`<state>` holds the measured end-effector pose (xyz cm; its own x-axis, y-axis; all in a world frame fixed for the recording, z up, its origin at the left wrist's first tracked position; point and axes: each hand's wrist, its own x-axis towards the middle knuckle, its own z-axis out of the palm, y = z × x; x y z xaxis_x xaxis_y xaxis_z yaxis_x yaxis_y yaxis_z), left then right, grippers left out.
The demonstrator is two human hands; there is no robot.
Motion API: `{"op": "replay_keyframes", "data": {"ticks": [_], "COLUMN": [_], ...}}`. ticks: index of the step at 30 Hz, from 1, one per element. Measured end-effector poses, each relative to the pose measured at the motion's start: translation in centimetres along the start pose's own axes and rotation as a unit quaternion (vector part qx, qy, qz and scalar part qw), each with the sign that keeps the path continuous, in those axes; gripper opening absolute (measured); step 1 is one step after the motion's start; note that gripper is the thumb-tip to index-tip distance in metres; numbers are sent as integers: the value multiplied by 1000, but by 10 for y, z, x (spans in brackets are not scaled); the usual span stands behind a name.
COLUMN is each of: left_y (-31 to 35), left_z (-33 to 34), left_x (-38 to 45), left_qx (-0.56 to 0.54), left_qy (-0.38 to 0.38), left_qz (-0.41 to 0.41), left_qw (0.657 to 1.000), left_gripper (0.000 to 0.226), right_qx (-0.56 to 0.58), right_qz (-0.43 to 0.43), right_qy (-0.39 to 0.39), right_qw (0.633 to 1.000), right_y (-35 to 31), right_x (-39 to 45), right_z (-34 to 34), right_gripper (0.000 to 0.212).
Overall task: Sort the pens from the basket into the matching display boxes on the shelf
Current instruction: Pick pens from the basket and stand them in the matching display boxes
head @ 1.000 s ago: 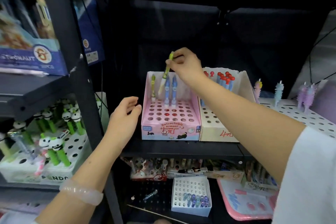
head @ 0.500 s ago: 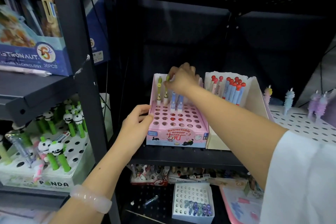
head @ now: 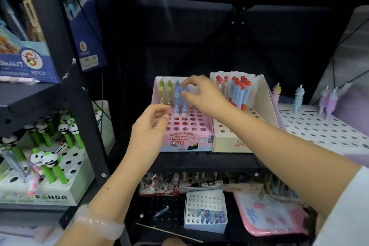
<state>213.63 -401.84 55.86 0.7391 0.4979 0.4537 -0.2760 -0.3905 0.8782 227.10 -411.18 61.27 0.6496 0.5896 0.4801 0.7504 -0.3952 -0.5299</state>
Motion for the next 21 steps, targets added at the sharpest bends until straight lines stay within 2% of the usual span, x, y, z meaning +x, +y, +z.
{"op": "replay_keyframes", "data": {"ticks": [4, 6, 10, 17, 21], "left_y": [8, 4, -16, -21, -26], "left_z": [46, 73, 127, 218, 257], "left_x": [-28, -49, -97, -150, -170], "left_qx": [-44, -62, -49, -46, 31], "left_qy": [-83, -157, -321, -388, -457], "left_qz": [7, -14, -64, -42, -12], "left_qw": [996, 986, 944, 920, 889], "left_gripper": [25, 24, 23, 25, 17], "right_qx": [51, 74, 107, 88, -1], "right_qz": [-9, 15, 99, 236, 326], "right_qy": [-58, -86, -129, -83, -102], "right_qw": [997, 993, 981, 964, 940], "right_y": [18, 34, 80, 173, 236], "right_x": [-77, -117, -193, -299, -348], "right_z": [-35, -54, -85, -116, -110], "right_gripper": [22, 19, 19, 14, 18]}}
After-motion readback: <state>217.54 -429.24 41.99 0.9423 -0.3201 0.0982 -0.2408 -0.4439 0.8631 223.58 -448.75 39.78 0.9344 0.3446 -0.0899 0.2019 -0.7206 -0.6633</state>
